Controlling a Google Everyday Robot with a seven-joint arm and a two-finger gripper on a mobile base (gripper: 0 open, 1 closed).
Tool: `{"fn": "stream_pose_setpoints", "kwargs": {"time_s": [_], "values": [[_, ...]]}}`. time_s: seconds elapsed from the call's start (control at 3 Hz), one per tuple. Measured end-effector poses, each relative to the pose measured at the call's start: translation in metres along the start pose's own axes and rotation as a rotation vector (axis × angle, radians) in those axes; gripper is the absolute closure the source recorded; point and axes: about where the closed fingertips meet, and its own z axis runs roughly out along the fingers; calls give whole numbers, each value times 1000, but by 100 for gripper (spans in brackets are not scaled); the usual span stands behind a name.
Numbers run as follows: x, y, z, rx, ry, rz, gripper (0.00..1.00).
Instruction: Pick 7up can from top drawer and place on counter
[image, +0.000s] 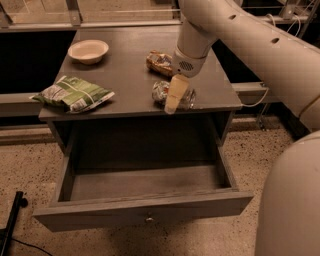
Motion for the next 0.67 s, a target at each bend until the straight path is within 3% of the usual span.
{"fn": "stream_pose_setpoints", "kwargs": {"time_s": [0.67], "values": [[1,0,-2,-3,-26,-3,0]]}}
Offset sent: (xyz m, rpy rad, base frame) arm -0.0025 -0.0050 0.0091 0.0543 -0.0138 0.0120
